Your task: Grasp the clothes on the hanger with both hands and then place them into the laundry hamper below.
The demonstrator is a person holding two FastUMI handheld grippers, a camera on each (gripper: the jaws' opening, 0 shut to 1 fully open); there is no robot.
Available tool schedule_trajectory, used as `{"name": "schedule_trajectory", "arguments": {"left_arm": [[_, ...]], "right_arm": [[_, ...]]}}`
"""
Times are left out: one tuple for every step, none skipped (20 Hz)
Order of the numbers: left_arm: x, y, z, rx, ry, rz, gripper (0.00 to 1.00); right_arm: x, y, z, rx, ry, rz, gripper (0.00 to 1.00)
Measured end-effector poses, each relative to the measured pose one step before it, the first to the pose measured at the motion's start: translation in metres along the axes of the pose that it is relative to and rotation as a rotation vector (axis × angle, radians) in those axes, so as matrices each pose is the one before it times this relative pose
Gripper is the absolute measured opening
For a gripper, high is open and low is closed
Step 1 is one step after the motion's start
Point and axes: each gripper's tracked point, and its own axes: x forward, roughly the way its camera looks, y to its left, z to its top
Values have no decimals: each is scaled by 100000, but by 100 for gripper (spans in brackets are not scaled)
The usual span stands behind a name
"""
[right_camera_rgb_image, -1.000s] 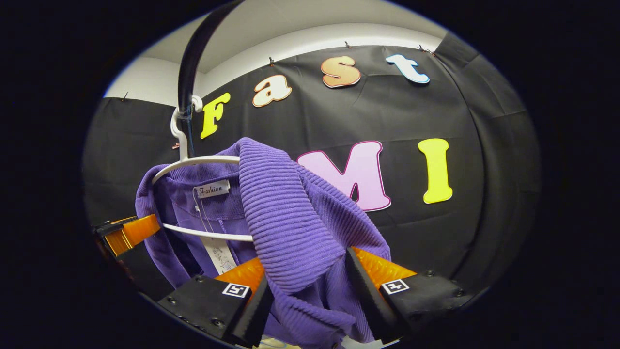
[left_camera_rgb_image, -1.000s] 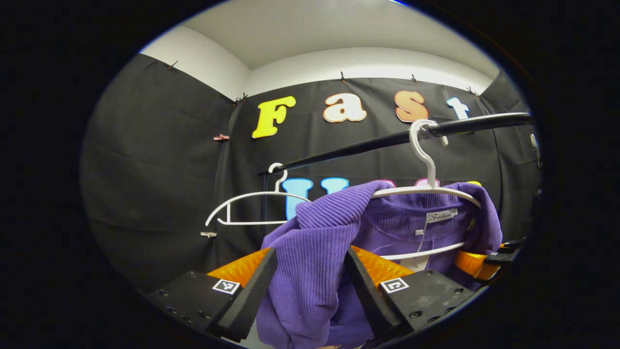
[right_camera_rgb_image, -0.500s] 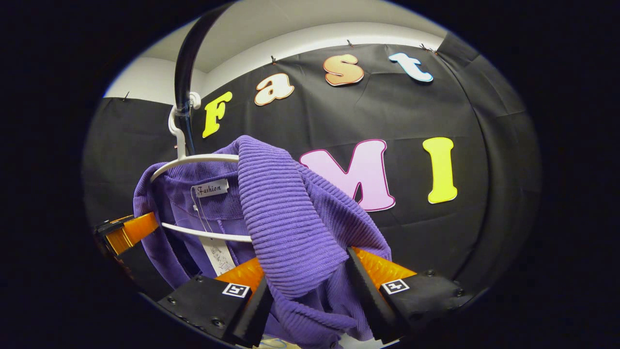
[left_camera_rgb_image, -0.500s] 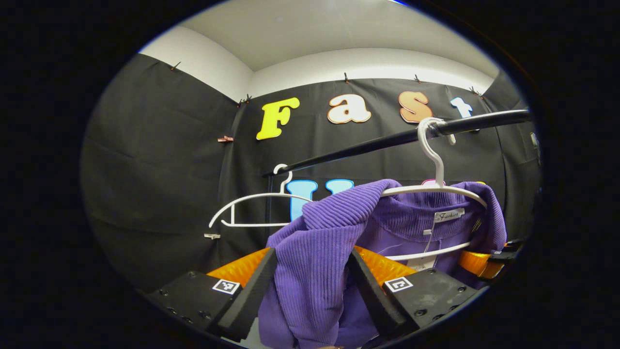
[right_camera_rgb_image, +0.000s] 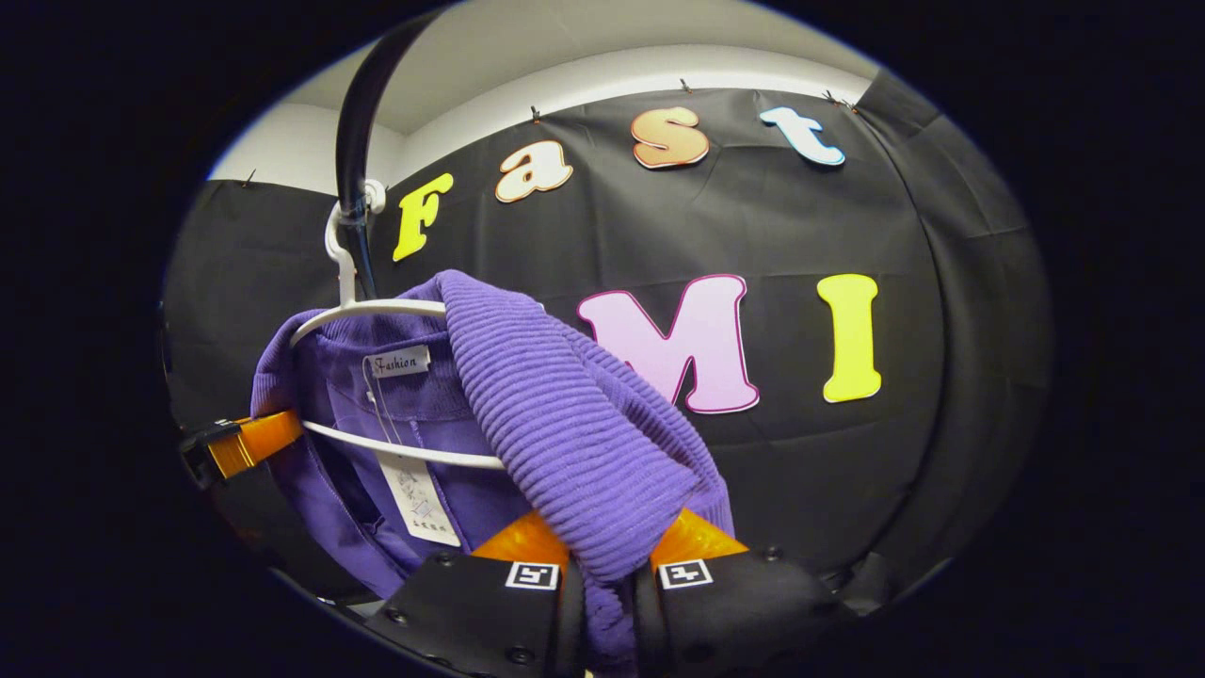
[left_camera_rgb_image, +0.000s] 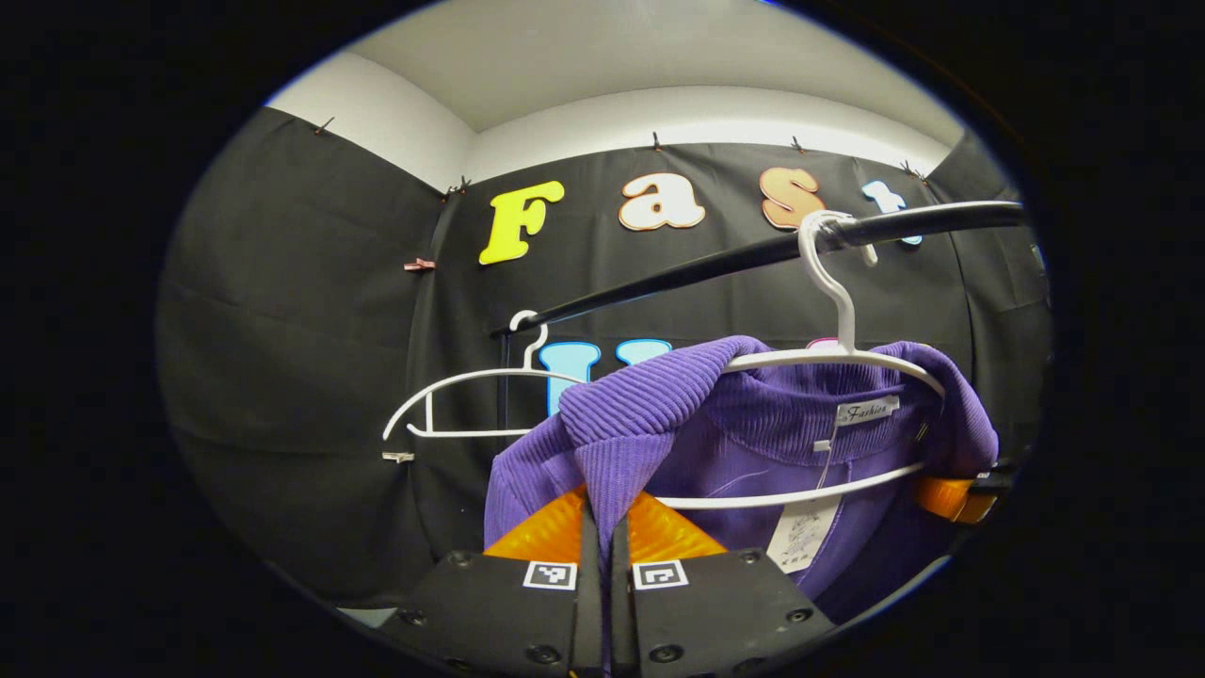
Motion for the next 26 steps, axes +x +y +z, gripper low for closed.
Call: {"name": "schedule_trajectory", "arguments": {"left_arm": [[250, 191, 25, 1467, 258, 103, 7], [64, 219, 129, 1235, 106, 633, 6], [-27, 326, 184, 946, -393, 779, 6], [-58, 298, 285, 443, -521, 529, 6], [-44, 321, 240, 160, -489, 791, 6], [-27, 409, 361, 14, -203, 943, 7], [34, 218, 251, -125, -18, 370, 7], [-67, 206, 233, 224, -360, 443, 7], [17, 378, 454, 726, -832, 497, 7], [172, 454, 495, 1215, -1049, 835, 7], [151, 439, 399, 1146, -1101, 861, 7], [184, 357, 725, 883, -1163, 899, 7], [81, 374, 620, 795, -1671, 927, 7], [235, 351, 585, 819, -1616, 944, 7], [250, 146, 333, 542, -1167, 69, 7], [292, 54, 364, 838, -1069, -219, 7], [313, 397, 498, 1491, -1366, 271, 6], [352, 317, 657, 1957, -1666, 343, 7], [510, 208, 727, 1559, -1938, 73, 7], [629, 176, 637, 1351, -1604, 144, 7], [470, 250, 30, 1094, -722, 199, 6], [553, 320, 25, 1134, -288, 184, 6], [400, 455, 25, 1412, -339, 398, 6], [393, 580, 220, 1369, -719, 597, 5], [277, 548, 76, 802, -883, 230, 6], [428, 451, -48, 87, -542, -99, 6]], "right_arm": [[-189, 81, 278, 284, -524, 1679, 24], [-209, -65, 434, 1361, -721, 1110, 24], [-324, -146, 498, 2321, -1318, 1509, 24], [-399, -71, 513, 2244, -1410, 892, 24], [-253, 21, 595, 2027, -1706, 1360, 24], [-268, 235, 595, 1544, -1611, 1943, 24], [-159, 76, 709, 697, -1943, 1742, 19], [-275, 107, 1031, 145, -2684, 1811, 24], [-264, 159, 821, 1184, -2020, 1535, 19], [398, -430, 483, 1334, -1447, 430, 24], [250, -149, 612, 2108, -1186, 356, 24], [125, 70, 385, 2755, -904, 883, 24], [298, -230, 355, 2373, -600, 150, 28], [313, -345, 255, 1659, -717, -69, 19], [396, -304, 328, 1464, -720, 133, 19], [473, -106, 218, 1352, -602, 412, 22], [235, -239, 338, 879, -370, 446, 24], [469, 2, 467, 304, -859, 600, 24], [376, -6, 639, -72, -1213, 578, 23], [350, 278, 645, -125, -1605, 1079, 24], [451, 492, 851, -16, -2037, 1587, 24], [323, 539, 690, -73, -2064, 1762, 23], [391, 495, 666, 25, -1864, 1555, 24], [437, 442, 334, 224, -1261, 1667, 23], [501, 523, 210, 344, -685, 1756, 28], [589, 352, -4, 218, -201, 1009, 23]]}}
